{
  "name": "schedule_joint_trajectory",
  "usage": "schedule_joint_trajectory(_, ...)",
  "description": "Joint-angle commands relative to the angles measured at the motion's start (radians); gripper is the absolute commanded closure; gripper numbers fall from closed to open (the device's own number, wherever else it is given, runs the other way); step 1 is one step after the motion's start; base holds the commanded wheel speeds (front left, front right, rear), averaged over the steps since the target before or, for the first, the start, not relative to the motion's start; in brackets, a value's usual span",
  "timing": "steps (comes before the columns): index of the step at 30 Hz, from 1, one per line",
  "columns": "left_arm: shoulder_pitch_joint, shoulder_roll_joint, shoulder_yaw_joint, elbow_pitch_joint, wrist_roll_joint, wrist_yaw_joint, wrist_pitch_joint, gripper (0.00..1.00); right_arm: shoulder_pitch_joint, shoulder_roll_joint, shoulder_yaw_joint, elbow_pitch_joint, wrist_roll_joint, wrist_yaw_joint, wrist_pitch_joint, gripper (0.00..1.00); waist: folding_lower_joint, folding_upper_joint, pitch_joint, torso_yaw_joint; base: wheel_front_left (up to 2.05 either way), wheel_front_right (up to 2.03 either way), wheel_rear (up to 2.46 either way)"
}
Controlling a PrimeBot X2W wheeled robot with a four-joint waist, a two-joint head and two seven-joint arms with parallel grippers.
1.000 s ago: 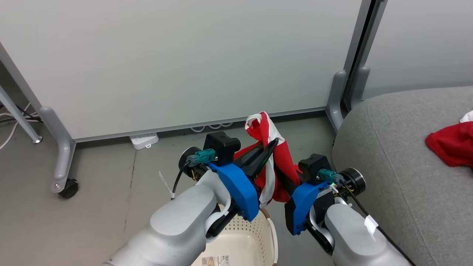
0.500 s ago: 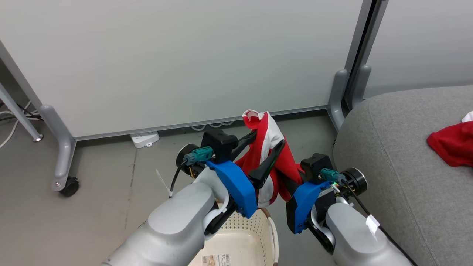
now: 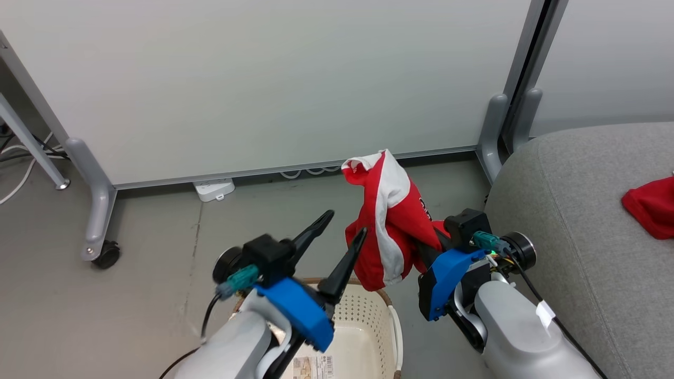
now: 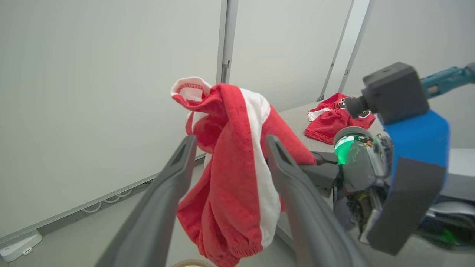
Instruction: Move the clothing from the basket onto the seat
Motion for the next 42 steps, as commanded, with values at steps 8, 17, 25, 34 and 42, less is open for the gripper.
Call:
schedule_joint_trajectory(8,0.203,0.032,0.191,-0.135,0.161,0.018,-0.003,0.0,-0.014,-0.016,-0.036,-0.018,-0.027,-0.001,-0.005,1.0,0.0,0.0,0.018,0.013,0.0,0.0,0.0)
schedule_joint_trajectory(17,0.345,0.012,0.352,-0.195,0.282,0.008,-0.003,0.0,0.012,-0.013,-0.074,-0.036,-0.057,-0.001,0.001,1.0,0.0,0.0,0.025,0.024,0.0,0.0,0.0)
schedule_joint_trajectory(25,0.393,-0.017,0.439,-0.209,0.334,-0.014,-0.003,0.0,0.029,-0.007,-0.088,-0.052,-0.067,-0.001,0.009,1.0,0.0,0.0,0.021,0.023,0.0,0.0,0.0)
schedule_joint_trajectory(34,0.413,-0.037,0.483,-0.205,0.366,-0.023,-0.003,0.0,0.033,-0.005,-0.092,-0.066,-0.074,-0.001,0.018,1.0,0.0,0.0,0.025,0.004,0.0,0.0,0.0)
schedule_joint_trajectory(42,0.403,-0.04,0.495,-0.207,0.385,-0.028,-0.003,0.0,0.023,-0.003,-0.094,-0.08,-0.073,-0.001,0.021,1.0,0.0,0.0,0.046,-0.084,0.0,0.0,0.0)
